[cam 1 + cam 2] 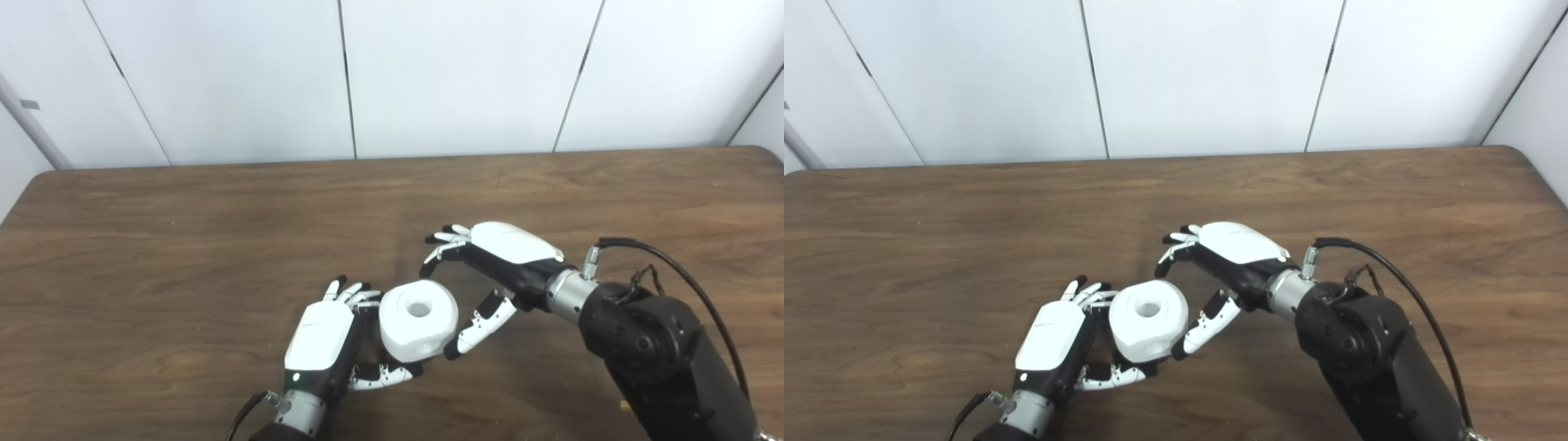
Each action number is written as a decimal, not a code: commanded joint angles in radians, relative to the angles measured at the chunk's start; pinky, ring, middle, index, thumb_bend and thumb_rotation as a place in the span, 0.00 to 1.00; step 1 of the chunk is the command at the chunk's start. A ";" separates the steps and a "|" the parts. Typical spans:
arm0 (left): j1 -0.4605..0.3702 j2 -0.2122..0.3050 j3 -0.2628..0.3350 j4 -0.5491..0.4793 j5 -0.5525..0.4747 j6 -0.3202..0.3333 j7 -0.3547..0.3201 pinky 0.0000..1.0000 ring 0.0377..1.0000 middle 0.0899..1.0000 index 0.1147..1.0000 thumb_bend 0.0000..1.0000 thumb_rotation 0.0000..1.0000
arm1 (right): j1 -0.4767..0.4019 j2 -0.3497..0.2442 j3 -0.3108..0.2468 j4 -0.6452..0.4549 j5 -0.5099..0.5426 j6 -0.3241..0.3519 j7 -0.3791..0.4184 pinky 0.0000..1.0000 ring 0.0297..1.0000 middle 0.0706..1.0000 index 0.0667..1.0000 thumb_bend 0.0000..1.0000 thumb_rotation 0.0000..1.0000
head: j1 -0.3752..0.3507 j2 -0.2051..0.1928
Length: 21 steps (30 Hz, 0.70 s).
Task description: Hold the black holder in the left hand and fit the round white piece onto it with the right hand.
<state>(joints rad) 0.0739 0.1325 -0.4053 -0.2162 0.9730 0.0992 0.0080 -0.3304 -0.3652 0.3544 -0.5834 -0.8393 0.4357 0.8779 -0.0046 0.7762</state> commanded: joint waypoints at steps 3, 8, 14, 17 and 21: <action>-0.011 0.005 0.002 0.015 0.010 0.007 -0.012 1.00 0.88 0.76 0.42 0.52 0.05 | -0.048 -0.028 -0.037 -0.061 0.003 0.014 0.028 1.00 1.00 0.96 0.74 1.00 0.39 | -0.003 0.000; -0.010 0.008 0.006 0.015 0.007 0.010 -0.018 1.00 0.88 0.76 0.42 0.52 0.05 | -0.039 -0.040 -0.074 -0.088 0.008 0.028 0.062 1.00 1.00 0.96 0.75 1.00 0.38 | -0.004 -0.001; -0.008 0.008 0.013 0.018 -0.004 0.010 -0.016 1.00 0.88 0.76 0.42 0.52 0.05 | -0.031 -0.046 -0.104 -0.095 0.025 0.027 0.063 1.00 1.00 0.96 0.75 1.00 0.39 | -0.003 0.000; -0.007 0.008 0.015 0.016 0.000 0.014 -0.016 1.00 0.88 0.76 0.42 0.52 0.05 | -0.029 -0.049 -0.111 -0.094 0.031 0.027 0.061 1.00 1.00 0.97 0.76 1.00 0.41 | -0.003 0.000; -0.006 0.005 0.017 0.001 0.008 0.033 -0.036 1.00 0.88 0.76 0.42 0.52 0.06 | -0.027 -0.051 -0.117 -0.093 0.031 0.027 0.057 1.00 1.00 0.97 0.76 1.00 0.41 | 0.001 0.001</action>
<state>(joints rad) 0.0716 0.1339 -0.3941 -0.2146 0.9638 0.1041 -0.0041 -0.3334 -0.4041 0.2546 -0.6481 -0.8102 0.4620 0.9453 -0.0031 0.7762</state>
